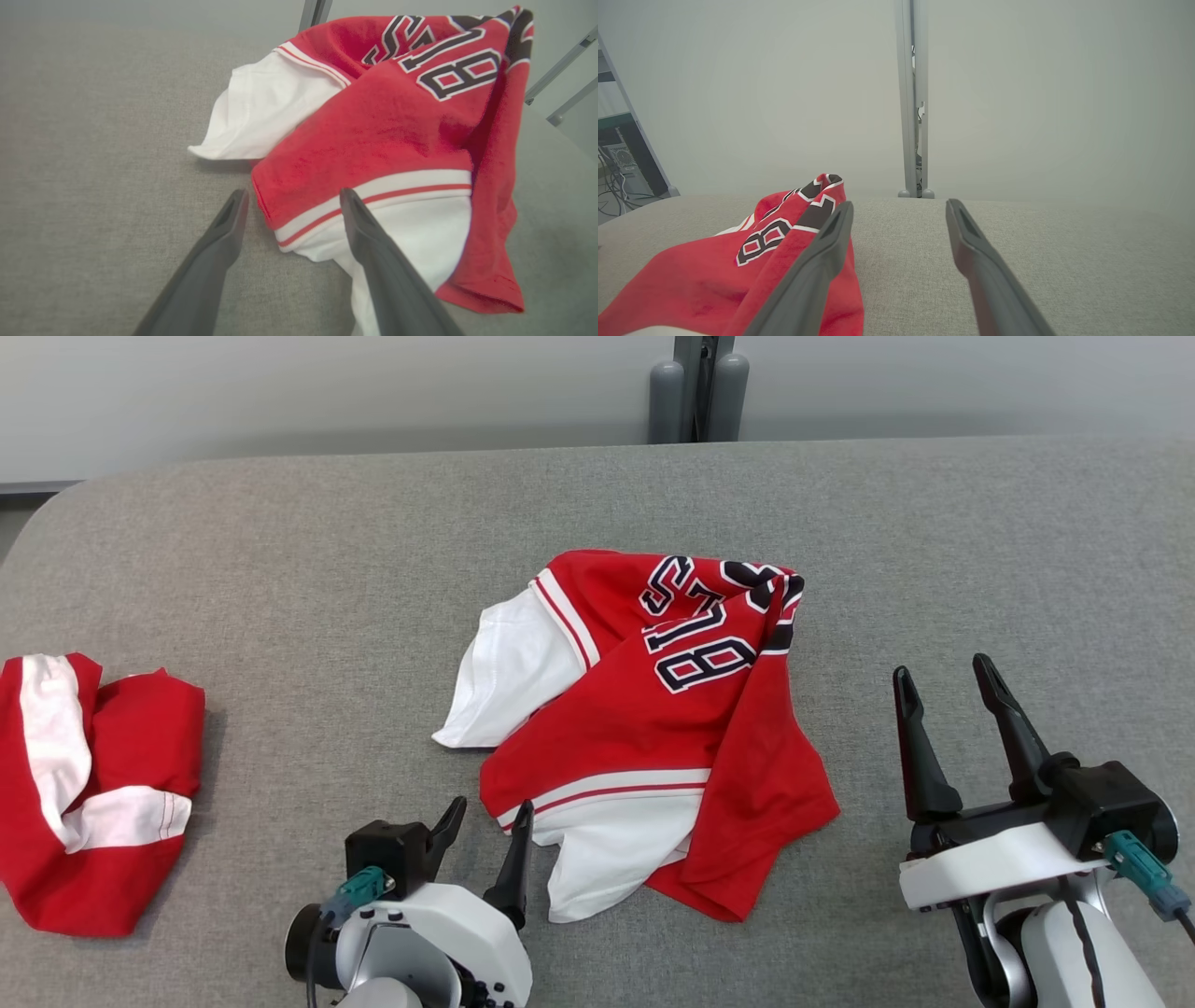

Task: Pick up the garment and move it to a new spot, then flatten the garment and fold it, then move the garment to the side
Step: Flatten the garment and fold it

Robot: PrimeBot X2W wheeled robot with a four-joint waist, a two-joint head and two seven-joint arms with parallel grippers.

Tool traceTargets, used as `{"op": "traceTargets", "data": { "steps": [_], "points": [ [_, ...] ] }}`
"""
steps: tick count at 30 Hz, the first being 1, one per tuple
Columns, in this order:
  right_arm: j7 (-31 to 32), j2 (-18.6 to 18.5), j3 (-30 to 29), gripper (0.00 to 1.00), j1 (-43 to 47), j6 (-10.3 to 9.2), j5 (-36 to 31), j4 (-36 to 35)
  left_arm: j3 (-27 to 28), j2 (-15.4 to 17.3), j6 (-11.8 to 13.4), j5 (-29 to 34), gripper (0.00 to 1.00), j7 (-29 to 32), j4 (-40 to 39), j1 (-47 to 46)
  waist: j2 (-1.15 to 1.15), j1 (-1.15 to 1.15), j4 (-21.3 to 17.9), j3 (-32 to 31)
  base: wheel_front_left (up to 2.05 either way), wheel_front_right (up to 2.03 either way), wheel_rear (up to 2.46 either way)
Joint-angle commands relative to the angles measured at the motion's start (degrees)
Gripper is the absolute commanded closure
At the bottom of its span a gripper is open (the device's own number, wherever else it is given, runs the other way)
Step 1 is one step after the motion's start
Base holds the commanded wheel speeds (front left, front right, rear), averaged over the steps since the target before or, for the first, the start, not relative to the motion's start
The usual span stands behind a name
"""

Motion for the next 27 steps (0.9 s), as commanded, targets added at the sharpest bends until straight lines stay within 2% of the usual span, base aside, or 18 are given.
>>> {"op": "traceTargets", "data": {
  "steps": [1,15,16,17,18,23,27],
  "points": [
    [-0.36,-0.54,0.39,0.00,0.02,0.01,-0.04,-0.05,0.57,-0.07,-0.67,-1.42,0.00,0.76,1.19,0.05,0.00,0.00,-0.15,-0.05,0.00,0.00,0.00],
    [-0.36,-1.32,1.16,0.00,-0.21,0.01,0.49,-0.23,0.97,-2.38,-2.85,-4.49,0.00,3.35,11.34,-4.64,0.00,0.00,-3.10,0.18,0.00,0.00,0.00],
    [-0.36,-1.29,1.28,0.00,-0.31,0.01,0.51,-0.20,1.22,-2.39,-3.11,-4.47,0.07,2.85,11.86,-5.12,0.00,0.00,-3.31,0.20,0.00,0.00,0.00],
    [-0.36,-1.28,1.31,0.00,-0.38,0.01,0.51,-0.16,1.34,-2.30,-3.45,-4.23,0.76,2.20,12.15,-5.61,0.00,0.00,-3.46,0.17,0.00,0.00,0.00],
    [-0.36,-1.23,1.31,0.00,-0.43,0.01,0.52,-0.13,1.54,-2.40,-3.80,-4.17,1.00,1.50,12.11,-5.99,0.00,0.00,-3.58,0.11,0.00,0.00,0.00],
    [-0.36,-1.04,1.09,0.00,0.01,0.01,0.39,0.22,1.39,-1.47,-5.04,-4.02,1.00,0.62,10.28,-6.51,0.00,0.00,-3.91,-0.92,0.00,0.00,0.00],
    [-0.35,-0.76,0.71,0.00,0.58,0.01,0.32,0.38,1.46,-0.62,-7.22,-5.94,1.00,2.79,4.47,-7.15,0.00,0.00,-3.78,-2.08,0.00,0.00,0.00]
  ]
}}
